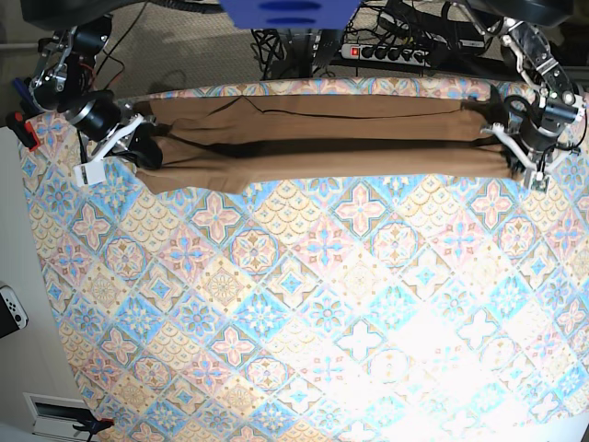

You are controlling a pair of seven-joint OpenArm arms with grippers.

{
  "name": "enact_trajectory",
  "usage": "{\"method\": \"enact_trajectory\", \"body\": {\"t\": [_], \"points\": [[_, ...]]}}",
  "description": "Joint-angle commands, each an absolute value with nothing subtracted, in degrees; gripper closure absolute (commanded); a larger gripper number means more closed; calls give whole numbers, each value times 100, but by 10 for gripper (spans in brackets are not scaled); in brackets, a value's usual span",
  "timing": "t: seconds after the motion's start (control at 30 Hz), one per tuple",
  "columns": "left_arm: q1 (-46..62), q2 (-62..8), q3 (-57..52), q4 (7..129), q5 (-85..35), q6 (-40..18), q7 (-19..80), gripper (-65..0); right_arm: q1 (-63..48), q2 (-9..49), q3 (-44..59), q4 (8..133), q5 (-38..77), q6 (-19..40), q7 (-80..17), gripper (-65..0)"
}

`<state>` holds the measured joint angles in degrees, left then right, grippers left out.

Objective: Layout the t-shirt on the table in an organized manner, then fold the t-shirt properly
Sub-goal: 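Lift the shirt edge with both grippers and fold it over lengthwise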

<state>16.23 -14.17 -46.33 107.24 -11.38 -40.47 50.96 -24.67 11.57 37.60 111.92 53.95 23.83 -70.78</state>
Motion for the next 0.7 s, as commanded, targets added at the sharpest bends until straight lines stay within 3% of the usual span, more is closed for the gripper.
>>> {"method": "enact_trajectory", "body": {"t": [0.0, 0.5, 0.67], "points": [[1587, -1525, -4664, 10835, -1130, -4000, 4998, 0, -2510, 1235, 3811, 11292, 5499, 2387, -6949, 0], [1895, -1516, -4497, 10791, -1051, -4000, 4989, 0, -3020, 1226, 3776, 11266, 5499, 2396, -6949, 0], [1851, -1367, -4171, 10791, -356, -4000, 4989, 0, -3011, 1218, 3767, 11240, 5077, 2396, -6967, 0]]}}
